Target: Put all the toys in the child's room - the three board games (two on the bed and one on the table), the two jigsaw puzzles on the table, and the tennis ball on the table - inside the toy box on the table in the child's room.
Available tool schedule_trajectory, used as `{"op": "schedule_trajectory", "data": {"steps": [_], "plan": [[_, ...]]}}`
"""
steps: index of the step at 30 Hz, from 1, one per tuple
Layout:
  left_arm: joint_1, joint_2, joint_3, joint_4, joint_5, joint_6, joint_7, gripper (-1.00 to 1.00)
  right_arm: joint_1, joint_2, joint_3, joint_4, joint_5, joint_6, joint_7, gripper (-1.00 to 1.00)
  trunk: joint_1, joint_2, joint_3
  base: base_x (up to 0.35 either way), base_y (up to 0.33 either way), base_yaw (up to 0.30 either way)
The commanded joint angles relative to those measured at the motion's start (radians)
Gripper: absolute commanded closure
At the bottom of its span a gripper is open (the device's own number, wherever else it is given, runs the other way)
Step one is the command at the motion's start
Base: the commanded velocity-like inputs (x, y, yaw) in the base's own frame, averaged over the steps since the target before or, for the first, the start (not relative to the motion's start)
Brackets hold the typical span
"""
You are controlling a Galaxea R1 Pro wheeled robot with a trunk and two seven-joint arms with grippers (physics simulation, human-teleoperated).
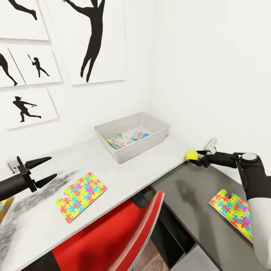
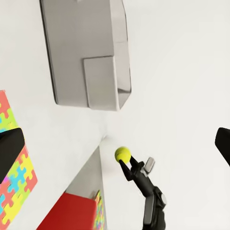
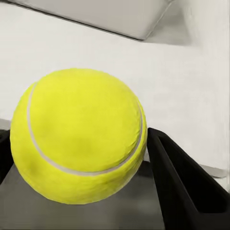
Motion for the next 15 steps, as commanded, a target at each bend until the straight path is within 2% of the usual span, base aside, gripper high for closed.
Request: {"op": "schedule_trajectory", "data": {"steps": [1, 2, 3, 5, 6, 7, 9, 10, 12, 15], "plan": [[-0.001, 0.000, 0.001, 0.000, 0.009, 0.002, 0.011, -1.00, 0.006, 0.002, 0.000, -0.028, -0.003, 0.045, 0.010, 1.00, -0.004, 0.007, 0.002, 0.000, 0.000, 0.000], [-0.001, 0.000, 0.001, 0.000, 0.009, 0.002, 0.012, -1.00, 0.013, 0.007, 0.003, -0.066, -0.009, 0.108, 0.014, 1.00, -0.004, 0.007, 0.002, 0.000, 0.000, 0.000], [-0.001, 0.001, 0.001, -0.001, 0.010, 0.002, 0.012, -1.00, 0.009, 0.025, 0.007, -0.097, -0.012, 0.189, 0.015, 1.00, -0.004, 0.007, 0.002, 0.000, 0.000, 0.000], [-0.001, 0.001, -0.001, -0.001, 0.011, 0.002, 0.015, -1.00, -0.024, 0.089, 0.009, -0.154, -0.008, 0.330, 0.015, 1.00, -0.004, 0.007, 0.002, 0.000, 0.000, 0.000], [-0.001, 0.001, -0.001, -0.001, 0.010, 0.002, 0.014, -1.00, -0.031, 0.106, 0.010, -0.165, -0.006, 0.356, 0.015, 1.00, -0.004, 0.007, 0.002, 0.000, 0.000, 0.000], [-0.001, 0.001, 0.000, -0.002, 0.010, 0.002, 0.011, -1.00, -0.041, 0.137, 0.010, -0.186, -0.003, 0.399, 0.014, 1.00, -0.004, 0.007, 0.002, 0.000, 0.000, 0.000], [-0.001, 0.001, 0.000, -0.003, 0.011, 0.002, 0.009, -1.00, -0.048, 0.164, 0.010, -0.210, -0.002, 0.431, 0.013, 1.00, -0.004, 0.007, 0.002, 0.000, 0.000, 0.000], [-0.001, 0.001, -0.001, -0.003, 0.010, 0.002, 0.009, -1.00, -0.052, 0.188, 0.011, -0.237, 0.000, 0.457, 0.005, 1.00, -0.004, 0.007, 0.002, 0.000, 0.000, 0.000], [-0.002, 0.000, -0.007, -0.003, 0.010, 0.001, 0.009, -1.00, -0.056, 0.234, 0.012, -0.285, 0.002, 0.513, -0.044, 1.00, -0.012, 0.021, 0.009, 0.000, 0.000, 0.000], [-0.002, -0.004, -0.011, -0.004, 0.009, -0.004, 0.009, -1.00, -0.062, 0.279, 0.012, -0.324, 0.002, 0.580, -0.099, 1.00, -0.023, 0.042, 0.018, 0.000, 0.000, 0.000]]}}
